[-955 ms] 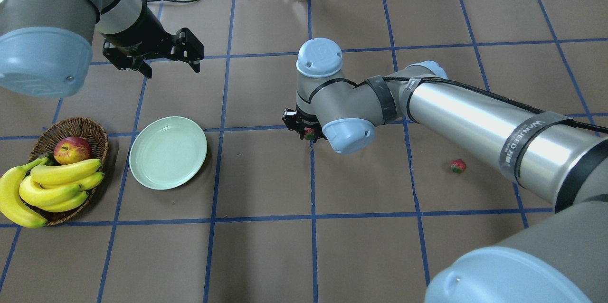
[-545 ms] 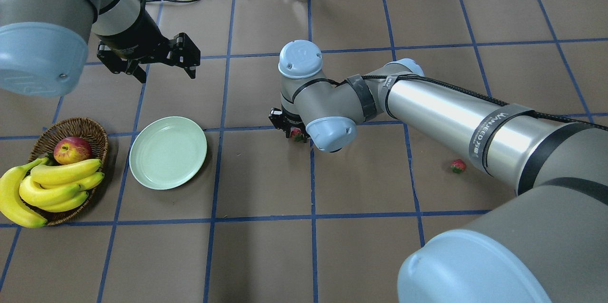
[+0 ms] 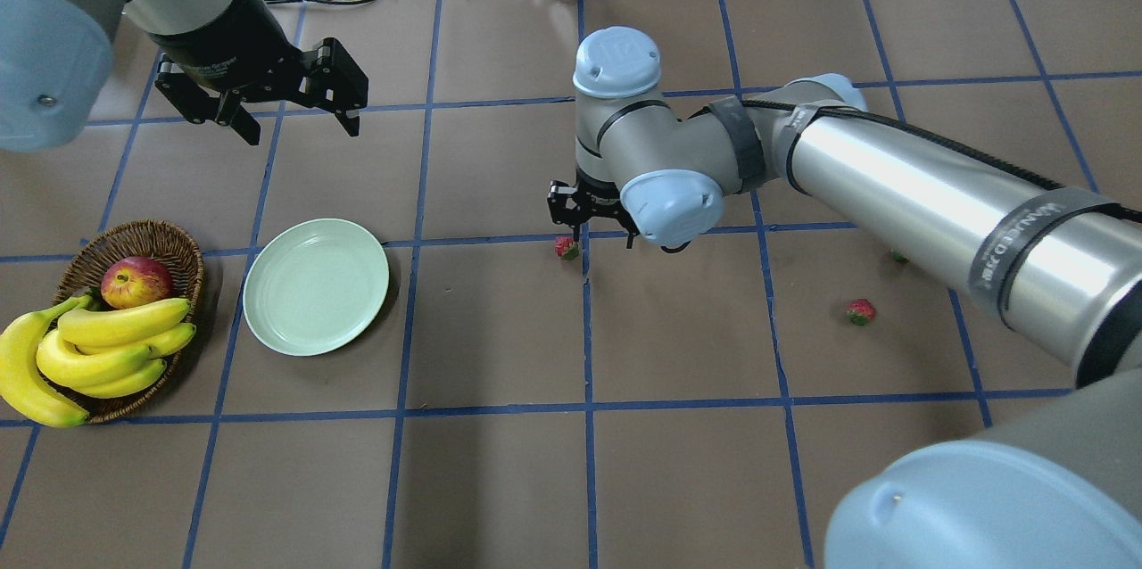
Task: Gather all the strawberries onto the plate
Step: 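Carry the strawberry to table center and release it with the right gripper, then move the right gripper to a second strawberry while the left reaches center, then grasp the center strawberry with the left gripper while the right grasps another, then drop the strawberry into the plate with the left gripper while the right sets one centrally, then grasp the last strawberry with the right gripper while the left grasps the center one, then lower the strawberry into the plate with the left gripper while the right carries one centerward, then set the strawberry at table center and lift the right gripper while the left withdraws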
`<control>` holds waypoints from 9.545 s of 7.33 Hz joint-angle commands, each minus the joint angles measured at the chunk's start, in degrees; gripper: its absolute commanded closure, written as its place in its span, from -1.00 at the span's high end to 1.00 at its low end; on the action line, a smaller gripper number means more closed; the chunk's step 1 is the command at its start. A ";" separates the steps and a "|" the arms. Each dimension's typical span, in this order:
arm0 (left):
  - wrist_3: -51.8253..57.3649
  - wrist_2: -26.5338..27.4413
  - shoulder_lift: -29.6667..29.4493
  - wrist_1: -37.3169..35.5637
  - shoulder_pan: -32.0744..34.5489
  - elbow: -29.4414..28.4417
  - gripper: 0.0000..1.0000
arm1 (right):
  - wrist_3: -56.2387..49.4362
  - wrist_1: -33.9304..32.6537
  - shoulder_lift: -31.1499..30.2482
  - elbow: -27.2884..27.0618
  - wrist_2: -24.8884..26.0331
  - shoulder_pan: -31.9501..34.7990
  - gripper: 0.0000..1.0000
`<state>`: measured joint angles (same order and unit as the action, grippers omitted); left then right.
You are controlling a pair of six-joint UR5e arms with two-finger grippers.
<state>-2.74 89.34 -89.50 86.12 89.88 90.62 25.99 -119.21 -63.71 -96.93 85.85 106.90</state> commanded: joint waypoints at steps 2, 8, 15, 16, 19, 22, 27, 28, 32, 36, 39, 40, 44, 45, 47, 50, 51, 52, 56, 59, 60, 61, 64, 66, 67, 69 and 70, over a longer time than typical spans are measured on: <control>-0.06 -0.57 0.11 -0.60 0.81 2.10 1.00 | -18.71 3.19 -9.73 -11.48 1.43 -14.21 0.49; -17.86 -5.93 -9.17 -18.66 8.19 7.55 1.00 | -27.14 -10.77 -12.66 -27.49 9.96 -29.88 0.47; -32.05 -4.88 -27.90 -31.01 17.08 8.44 0.89 | -28.89 -10.96 -12.75 -27.88 9.60 -29.64 -0.63; -32.32 -4.70 -29.66 -31.62 17.08 8.52 0.87 | -28.89 -8.96 -12.84 -26.05 9.43 -29.29 -0.62; -32.93 -4.79 -31.53 -33.12 17.43 8.61 0.47 | -27.85 -3.14 -11.88 -19.70 4.25 -20.18 -0.62; -32.42 -4.79 -29.77 -32.68 17.52 8.79 -0.63 | -15.15 -4.10 -11.78 -20.23 -4.17 -12.79 -0.62; -17.61 5.03 -22.15 -25.04 10.26 11.49 -1.00 | 1.95 -12.88 -9.68 -20.40 -10.00 1.45 -0.62; -12.69 4.44 -20.03 -25.04 6.48 13.51 -1.00 | 3.87 -16.46 -7.93 -19.45 -10.17 2.87 -0.62; 8.06 4.36 -15.54 -25.99 -6.95 20.19 -1.00 | 18.72 -21.86 4.70 -5.76 -8.78 10.94 -0.56; 16.36 0.92 -15.88 -30.48 -11.66 23.55 -0.94 | 18.74 -14.70 4.32 -3.09 -6.57 11.49 1.00; 16.19 0.83 -14.22 -30.75 -11.14 22.33 1.00 | 7.18 -5.65 -3.75 -3.79 -0.85 3.64 1.00; 15.23 0.66 -13.60 -29.53 -9.57 20.93 1.00 | -3.47 0.23 -7.35 -4.57 -0.51 -1.29 1.00; 4.95 -2.59 -16.49 -29.69 7.98 21.00 0.93 | -25.67 -0.05 -11.96 -10.72 3.89 -20.81 1.00; 3.90 -3.20 -17.63 -31.00 10.55 21.00 0.93 | -30.17 -0.32 -11.87 -10.82 4.06 -24.59 1.00; 1.95 -9.44 -20.53 -33.02 11.28 21.96 0.88 | -40.71 -1.03 -11.26 -11.52 4.07 -33.47 1.00; 0.73 -9.01 -22.21 -34.97 11.37 22.94 0.35 | -45.85 -14.32 -8.46 -18.61 4.24 -35.35 1.00; -1.63 -9.27 -22.21 -34.97 11.37 23.03 0.05 | -46.38 -14.65 -7.75 -19.51 5.03 -35.70 0.98; -1.65 -9.10 -22.30 -34.97 11.37 23.03 -0.24 | -47.52 -14.74 -7.57 -19.70 5.29 -35.79 0.93; -0.69 -8.57 -20.11 -34.53 10.58 19.53 -1.00 | -49.81 -18.16 -7.39 -21.90 6.62 -37.90 -0.07; 5.77 -5.76 -16.16 -27.89 -2.82 18.54 -1.00 | -49.46 -18.34 -7.65 -21.54 5.91 -37.81 -0.48; 8.60 -2.62 -14.23 -26.98 -7.48 18.63 -1.00 | -48.33 -17.65 -8.26 -21.54 6.17 -37.38 -0.48; 11.42 -0.42 -13.78 -26.88 -10.84 18.81 -1.00 | -44.32 -17.20 -9.31 -21.54 5.92 -35.55 -0.48; 17.32 -0.22 -13.95 -27.06 -15.34 24.86 -0.90 | -27.64 -17.29 -10.64 -21.46 6.79 -20.28 -0.47; 17.33 -1.00 -14.47 -27.50 -15.61 24.17 0.99 | -7.37 -17.29 -9.59 -21.37 5.74 -9.49 -0.47; 17.25 -0.49 -13.95 -27.15 -15.70 23.99 1.00 | -3.36 -17.29 -7.67 -20.50 5.74 -3.25 -0.47; 15.67 -0.83 -11.50 -18.27 -14.48 15.87 1.00 | 7.98 -12.93 -4.24 -12.36 2.76 7.14 -0.47; 15.23 -1.18 -10.79 -10.52 -14.39 12.17 1.00 | 11.07 -12.55 -2.31 -9.45 1.18 10.06 -0.47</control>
<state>13.24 88.53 -101.44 67.00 75.21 107.62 32.20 -133.45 -68.28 -110.49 88.70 112.26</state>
